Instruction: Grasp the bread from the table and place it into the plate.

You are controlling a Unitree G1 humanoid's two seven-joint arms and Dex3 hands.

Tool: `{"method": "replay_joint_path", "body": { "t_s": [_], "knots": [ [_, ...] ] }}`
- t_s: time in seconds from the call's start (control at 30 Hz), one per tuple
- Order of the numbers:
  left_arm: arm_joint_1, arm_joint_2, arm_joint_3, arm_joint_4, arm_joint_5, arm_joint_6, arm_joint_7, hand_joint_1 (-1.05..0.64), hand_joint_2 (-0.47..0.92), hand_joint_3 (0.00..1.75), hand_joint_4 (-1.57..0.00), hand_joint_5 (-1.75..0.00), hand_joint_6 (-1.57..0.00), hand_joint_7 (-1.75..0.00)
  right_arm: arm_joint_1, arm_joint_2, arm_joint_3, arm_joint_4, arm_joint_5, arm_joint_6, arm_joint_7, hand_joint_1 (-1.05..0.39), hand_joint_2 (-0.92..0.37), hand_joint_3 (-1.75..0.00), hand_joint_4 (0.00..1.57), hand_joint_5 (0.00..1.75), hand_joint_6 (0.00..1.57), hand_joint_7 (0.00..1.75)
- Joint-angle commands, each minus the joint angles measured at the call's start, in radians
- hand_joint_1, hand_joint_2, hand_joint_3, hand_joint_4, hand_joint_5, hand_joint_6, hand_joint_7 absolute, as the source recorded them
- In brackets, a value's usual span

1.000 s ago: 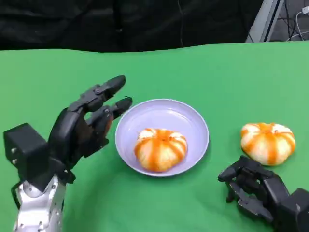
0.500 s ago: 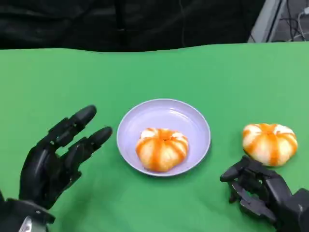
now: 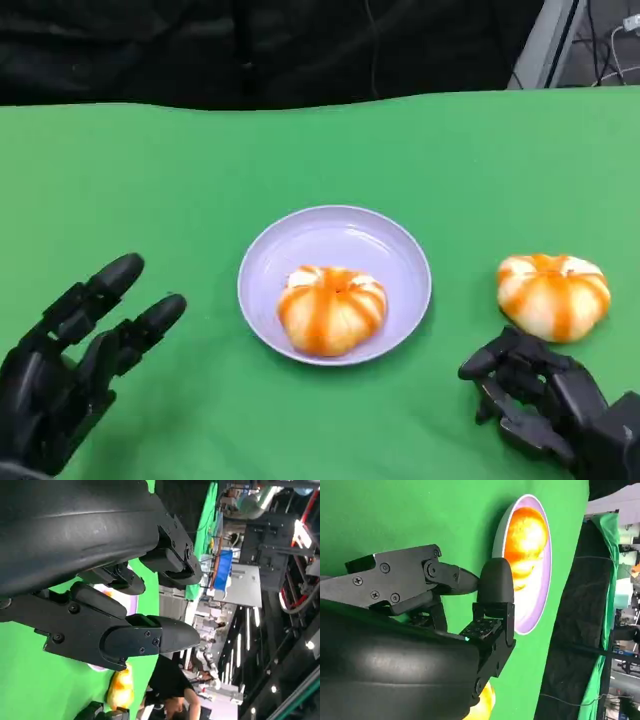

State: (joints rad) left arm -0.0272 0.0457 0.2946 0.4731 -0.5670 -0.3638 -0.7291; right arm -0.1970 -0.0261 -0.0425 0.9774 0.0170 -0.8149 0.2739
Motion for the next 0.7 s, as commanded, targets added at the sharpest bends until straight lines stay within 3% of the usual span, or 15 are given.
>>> {"method": "replay_joint_path", "body": {
  "t_s": [0.03,0.23,0.33,0.47,0.57,0.63,0.7],
  "knots": [
    [0.005,0.015,0.031,0.023,-0.010,0.006,-0.013,-0.62,0.92,0.42,-0.74,-0.03,-0.64,-0.02,0.002,-0.019,-0.015,0.005,0.019,0.007,0.015,-0.24,-0.92,-0.50,0.59,1.75,0.66,1.24],
    [-0.012,0.015,0.069,0.069,-0.025,0.016,-0.013,-0.43,0.92,0.37,-0.77,-0.02,-0.65,-0.01,0.005,-0.027,-0.019,0.004,0.015,0.006,0.019,-0.24,-0.92,-0.50,0.58,1.75,0.66,1.24],
    [-0.033,0.015,0.085,0.105,-0.031,0.006,-0.028,-0.13,0.92,0.35,-0.76,-0.02,-0.64,-0.01,0.003,-0.027,-0.019,0.008,0.011,0.001,0.017,-0.25,-0.92,-0.49,0.59,1.75,0.66,1.24],
    [-0.043,0.012,0.095,0.118,-0.021,0.000,-0.010,0.08,0.92,0.42,-0.78,-0.02,-0.65,-0.01,0.004,-0.026,-0.019,0.006,0.009,0.003,0.012,-0.25,-0.92,-0.50,0.60,1.75,0.66,1.24],
    [-0.046,0.012,0.099,0.122,-0.012,-0.004,0.000,0.11,0.92,0.44,-0.79,-0.02,-0.66,-0.01,0.003,-0.027,-0.019,0.007,0.006,0.002,0.010,-0.25,-0.92,-0.50,0.60,1.75,0.66,1.24],
    [-0.049,0.012,0.104,0.127,0.005,-0.017,0.027,0.19,0.78,0.81,-0.83,-0.01,-0.71,-0.01,0.003,-0.028,-0.018,0.005,0.003,0.002,0.008,-0.25,-0.92,-0.50,0.60,1.75,0.66,1.24],
    [-0.051,0.013,0.105,0.132,0.021,-0.032,0.044,0.21,0.70,0.98,-0.85,-0.01,-0.73,-0.01,0.002,-0.027,-0.019,0.007,0.006,0.001,0.010,-0.25,-0.92,-0.50,0.59,1.75,0.66,1.24]
  ]
}}
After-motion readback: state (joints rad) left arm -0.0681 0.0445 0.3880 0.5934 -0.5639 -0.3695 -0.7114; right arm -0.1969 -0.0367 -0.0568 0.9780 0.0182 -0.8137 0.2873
